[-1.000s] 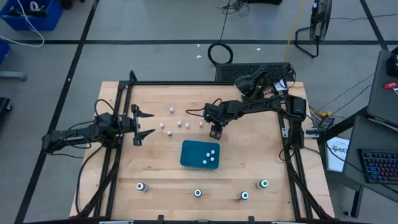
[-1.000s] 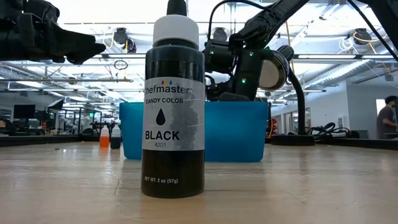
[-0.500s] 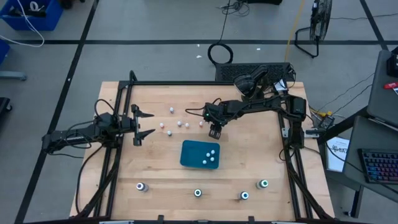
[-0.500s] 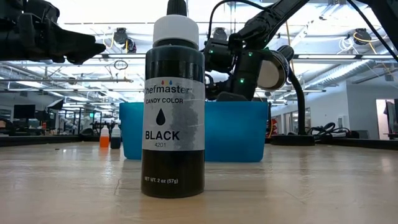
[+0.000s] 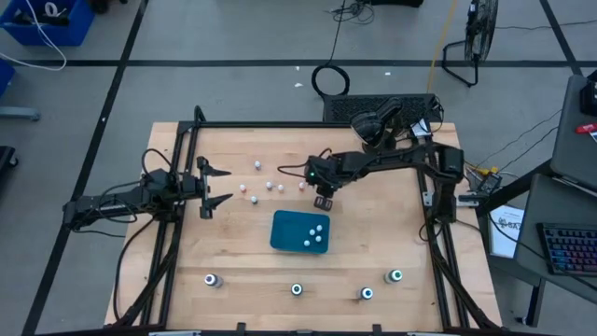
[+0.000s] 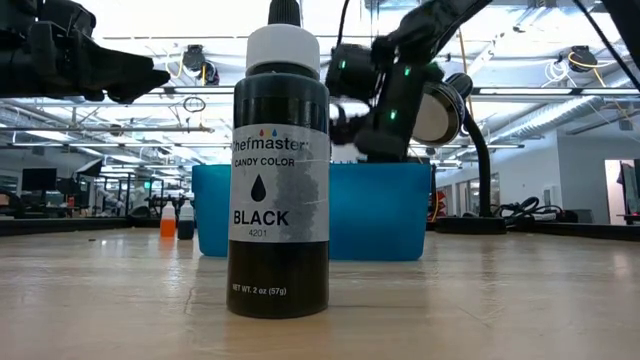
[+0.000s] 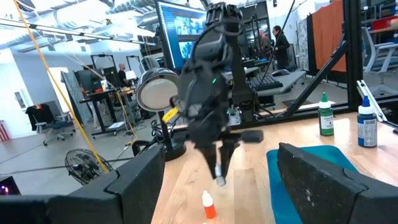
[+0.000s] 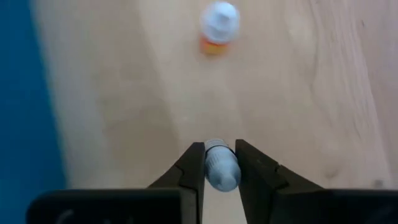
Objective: Pick & Place food coloring
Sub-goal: Put the green food coloring bottle into the blue bin
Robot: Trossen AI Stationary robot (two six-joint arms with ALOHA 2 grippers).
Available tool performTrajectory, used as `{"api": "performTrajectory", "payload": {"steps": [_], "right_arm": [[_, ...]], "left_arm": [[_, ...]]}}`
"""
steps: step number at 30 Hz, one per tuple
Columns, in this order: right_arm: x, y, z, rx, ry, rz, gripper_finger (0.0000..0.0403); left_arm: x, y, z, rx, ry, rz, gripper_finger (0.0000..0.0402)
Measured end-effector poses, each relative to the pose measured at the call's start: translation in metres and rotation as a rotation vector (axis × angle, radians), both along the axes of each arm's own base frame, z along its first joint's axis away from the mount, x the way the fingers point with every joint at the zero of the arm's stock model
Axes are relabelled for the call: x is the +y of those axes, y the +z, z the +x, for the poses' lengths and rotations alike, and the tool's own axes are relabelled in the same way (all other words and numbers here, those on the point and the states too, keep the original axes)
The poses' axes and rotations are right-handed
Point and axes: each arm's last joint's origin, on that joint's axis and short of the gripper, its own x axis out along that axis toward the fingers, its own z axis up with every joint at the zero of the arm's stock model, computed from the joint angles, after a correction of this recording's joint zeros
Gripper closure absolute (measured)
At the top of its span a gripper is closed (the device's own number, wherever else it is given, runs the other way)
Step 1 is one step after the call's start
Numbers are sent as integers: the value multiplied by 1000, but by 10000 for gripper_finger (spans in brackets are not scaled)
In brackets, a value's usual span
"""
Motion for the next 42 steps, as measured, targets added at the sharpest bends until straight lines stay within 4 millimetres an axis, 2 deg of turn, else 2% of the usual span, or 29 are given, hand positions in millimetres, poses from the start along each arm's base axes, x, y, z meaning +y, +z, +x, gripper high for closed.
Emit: {"api": "performTrajectory", "payload": {"steps": [6,12,15,21,25,32,42], "right_arm": [[33,37,-4,-59,23,-66,348],[74,68,9,-175,110,-55,348],[91,73,17,-218,142,-47,348],[114,52,27,-191,196,-36,348],[117,30,32,-126,203,-38,348],[117,6,34,-36,198,-36,348],[118,-2,33,12,181,3,348]], "left_arm": [[0,0,0,0,0,0,96],[0,0,0,0,0,0,96],[0,0,0,0,0,0,96],[0,0,0,0,0,0,96],[0,0,0,0,0,0,96],[0,0,0,-1,-1,0,96],[0,0,0,0,0,0,96]]}}
